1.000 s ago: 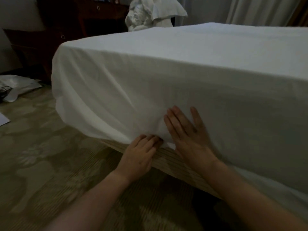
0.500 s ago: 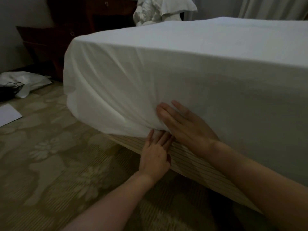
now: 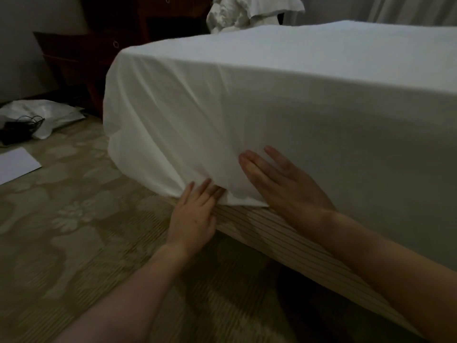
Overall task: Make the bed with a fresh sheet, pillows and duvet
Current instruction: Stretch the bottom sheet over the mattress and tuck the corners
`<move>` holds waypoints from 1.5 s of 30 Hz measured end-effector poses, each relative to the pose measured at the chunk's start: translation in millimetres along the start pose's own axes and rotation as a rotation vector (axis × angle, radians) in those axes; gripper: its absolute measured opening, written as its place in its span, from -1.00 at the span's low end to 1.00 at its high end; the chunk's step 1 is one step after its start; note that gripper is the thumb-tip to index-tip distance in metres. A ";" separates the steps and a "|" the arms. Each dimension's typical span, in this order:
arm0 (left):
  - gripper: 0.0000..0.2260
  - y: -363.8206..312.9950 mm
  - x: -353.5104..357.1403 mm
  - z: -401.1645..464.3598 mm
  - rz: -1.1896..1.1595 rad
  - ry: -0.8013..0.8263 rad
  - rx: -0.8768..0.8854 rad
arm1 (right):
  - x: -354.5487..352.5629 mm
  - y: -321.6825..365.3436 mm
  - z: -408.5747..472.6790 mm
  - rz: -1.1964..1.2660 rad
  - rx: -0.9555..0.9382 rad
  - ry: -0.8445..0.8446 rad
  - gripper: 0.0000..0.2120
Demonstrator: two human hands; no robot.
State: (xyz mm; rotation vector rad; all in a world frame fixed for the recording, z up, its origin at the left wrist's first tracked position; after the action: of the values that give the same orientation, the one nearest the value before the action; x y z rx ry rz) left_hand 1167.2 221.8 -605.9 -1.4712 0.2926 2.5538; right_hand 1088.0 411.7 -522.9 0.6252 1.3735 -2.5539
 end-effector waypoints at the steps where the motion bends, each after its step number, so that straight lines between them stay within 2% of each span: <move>1: -0.47 -0.2 3.5 1.9 0.007 0.006 -0.018 | 2.8 1.0 0.1 0.038 0.010 -0.017 -0.47; 6: -0.42 -4.7 14.0 18.0 -0.004 0.023 -0.152 | 7.9 3.3 -0.4 0.178 0.045 -0.063 -0.39; 8: -0.46 -9.3 12.1 23.5 -0.036 0.016 -0.200 | 4.6 0.7 -0.8 0.156 0.011 -0.016 -0.45; 11: -0.50 -13.9 6.3 33.0 -0.094 0.005 -0.285 | -7.6 -0.6 1.9 0.188 -0.010 0.034 -0.31; 13: -0.58 -11.1 4.0 34.6 -0.101 -0.024 -0.284 | -12.5 1.7 9.0 0.216 -0.038 0.040 -0.32; 14: -0.60 -8.6 3.2 34.4 -0.147 -0.060 -0.289 | -12.0 3.1 13.5 0.207 -0.061 0.039 -0.32; 17: -0.57 -3.7 5.5 23.6 -0.480 -0.232 -0.329 | -6.3 8.9 27.6 0.161 -0.119 0.021 -0.30; 20: -0.60 6.3 2.0 7.8 -0.512 -0.396 -0.456 | -3.3 18.3 44.4 0.066 -0.145 0.011 -0.28; 22: -0.59 23.0 2.1 2.8 -0.420 -0.391 -0.418 | 1.4 27.0 56.5 0.021 -0.162 0.012 -0.31; 24: -0.57 42.4 4.1 3.5 -0.309 -0.293 -0.334 | 6.9 36.3 69.4 -0.009 -0.150 -0.007 -0.37; 27: -0.50 54.6 4.1 7.4 -0.179 -0.128 -0.271 | 26.9 53.9 86.8 0.089 -0.092 -0.096 -0.42; 29: -0.42 51.8 5.2 7.7 -0.161 -0.022 -0.265 | 32.1 62.6 96.2 0.129 -0.099 -0.151 -0.40; 31: -0.37 49.9 5.5 7.1 -0.208 -0.006 -0.292 | 31.5 67.7 104.1 0.037 -0.110 -0.125 -0.34; 34: -0.52 58.2 -12.3 23.2 -0.237 -0.097 -0.351 | 24.9 73.3 115.1 -0.075 -0.121 -0.053 -0.35; 37: -0.68 78.5 -20.8 31.2 -0.211 0.017 -0.426 | 33.9 81.5 123.4 -0.100 -0.108 -0.119 -0.42; 39: -0.67 93.3 -21.0 21.8 -0.284 0.093 -0.328 | 36.5 89.7 131.6 -0.072 -0.087 -0.096 -0.44; 42: -0.65 107.3 -20.6 6.5 -0.324 -0.047 -0.171 | 33.6 96.1 143.8 -0.031 -0.082 -0.108 -0.48; 44: -0.65 119.9 -20.2 2.5 -0.255 -0.165 -0.175 | 28.3 96.3 153.9 -0.055 -0.160 -0.132 -0.47; 45: -0.65 124.9 -21.5 2.4 -0.205 -0.178 -0.185 | 23.2 95.1 158.0 -0.065 -0.208 -0.056 -0.41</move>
State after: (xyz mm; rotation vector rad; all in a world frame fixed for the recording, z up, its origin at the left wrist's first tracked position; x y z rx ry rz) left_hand 1144.4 100.8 -576.1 -1.2441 -0.1176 2.5745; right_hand 1055.8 228.8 -528.0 0.4763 1.6369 -2.4124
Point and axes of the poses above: each hand's wrist, its own z-axis towards the middle knuckle, its own x-axis out of the palm, y = z × x, the point moved 1 cm from there along z, towards the middle knuckle, and after that the axes turned 14 degrees about x, right-handed, at the moved point
